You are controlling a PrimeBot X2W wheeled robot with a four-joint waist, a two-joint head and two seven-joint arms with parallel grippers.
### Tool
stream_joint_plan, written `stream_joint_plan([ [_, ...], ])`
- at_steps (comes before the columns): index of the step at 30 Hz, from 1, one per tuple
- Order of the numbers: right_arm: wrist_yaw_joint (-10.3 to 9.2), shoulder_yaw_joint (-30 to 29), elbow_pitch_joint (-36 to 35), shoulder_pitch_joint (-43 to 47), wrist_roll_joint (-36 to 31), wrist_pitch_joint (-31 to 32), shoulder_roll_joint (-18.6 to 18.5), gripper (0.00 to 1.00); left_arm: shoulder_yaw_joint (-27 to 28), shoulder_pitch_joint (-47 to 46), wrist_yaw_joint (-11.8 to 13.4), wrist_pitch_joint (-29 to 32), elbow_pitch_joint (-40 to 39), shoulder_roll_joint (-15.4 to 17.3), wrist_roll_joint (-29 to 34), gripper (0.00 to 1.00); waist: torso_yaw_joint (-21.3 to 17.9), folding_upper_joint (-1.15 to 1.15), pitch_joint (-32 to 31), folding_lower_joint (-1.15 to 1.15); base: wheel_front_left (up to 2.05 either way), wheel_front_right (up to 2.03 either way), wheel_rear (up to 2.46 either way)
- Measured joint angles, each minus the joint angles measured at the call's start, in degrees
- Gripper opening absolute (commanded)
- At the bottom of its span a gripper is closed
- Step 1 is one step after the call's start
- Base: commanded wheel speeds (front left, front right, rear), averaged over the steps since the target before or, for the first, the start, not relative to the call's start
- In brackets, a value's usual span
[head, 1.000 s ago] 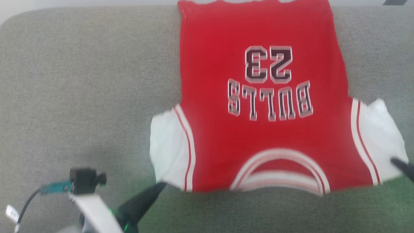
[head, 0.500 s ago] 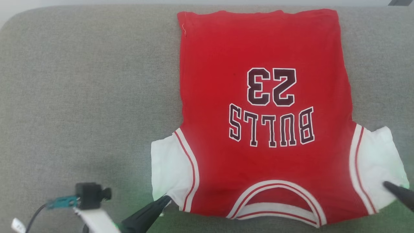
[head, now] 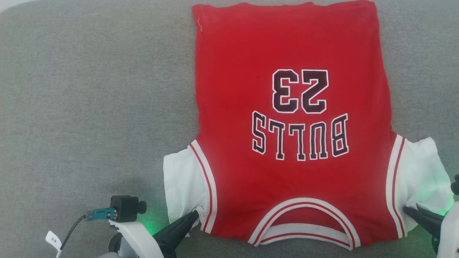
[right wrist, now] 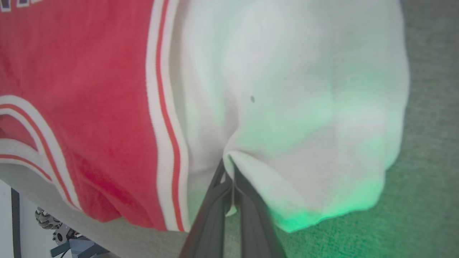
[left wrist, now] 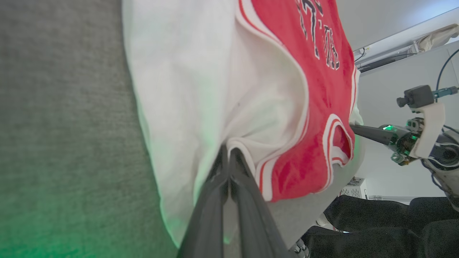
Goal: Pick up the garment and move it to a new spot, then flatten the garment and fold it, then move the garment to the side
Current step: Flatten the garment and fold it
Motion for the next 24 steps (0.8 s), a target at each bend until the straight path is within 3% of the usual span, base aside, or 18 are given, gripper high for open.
stream_joint_plan([
  [1,0.0,0.43,0.09,-0.19,0.01,-0.6,-0.22,0.0,0.09,0.08,-0.23,-0.36,0.43,-0.24,0.02,0.0,-0.18,0.0,0.03,0.0,0.0,0.0,0.0],
  [2,0.0,1.03,0.04,-0.38,-0.02,-1.19,-0.47,0.46,0.24,0.22,-0.42,-0.76,0.75,-0.36,0.02,0.0,-0.4,0.0,0.04,0.0,0.0,0.0,0.0],
  [3,-0.01,1.72,-0.27,-0.56,-0.05,-1.86,-1.08,1.0,0.37,0.32,-0.45,-1.16,0.98,-0.44,0.04,0.0,-0.64,0.0,0.02,0.0,0.0,0.0,0.0],
  [8,-0.3,0.3,-5.24,-0.14,1.26,-3.35,-4.86,1.0,1.47,1.77,-0.67,-2.8,0.98,-0.82,0.47,0.0,-1.39,0.0,-0.48,0.0,0.0,0.0,0.0],
  [12,-0.41,-5.39,-10.8,2.09,4.03,-1.36,-8.42,1.0,1.91,2.46,-0.74,-3.42,0.32,-1.27,1.07,0.0,-0.86,0.0,-0.5,0.0,0.0,0.0,0.0],
  [13,-0.41,-10.18,-14.92,3.19,6.37,0.96,-10.17,1.0,2.09,2.6,-0.75,-3.63,-0.21,-1.78,2.13,0.0,-0.18,0.0,-0.37,0.0,0.0,0.0,0.0],
  [17,-0.41,-17.15,-18.9,2.07,10.04,4.5,-11.76,1.0,2.1,2.51,-0.75,-3.93,-0.82,-2.92,3.55,0.0,1.25,0.0,0.13,0.0,0.0,0.0,0.0],
  [21,-0.41,-19.65,-17.78,-7.3,11.88,9.54,-14.47,1.0,1.26,0.82,-0.74,-3.92,-0.93,-4.91,4.95,0.0,3.83,0.0,1.65,0.0,0.0,0.0,0.0],
  [24,-0.41,-16.6,-11.4,-19.69,10.43,12.39,-14.99,1.0,0.22,-1.24,-0.74,-3.57,-0.96,-6.64,6.54,0.0,6.04,0.0,3.42,0.0,0.0,0.0,0.0],
])
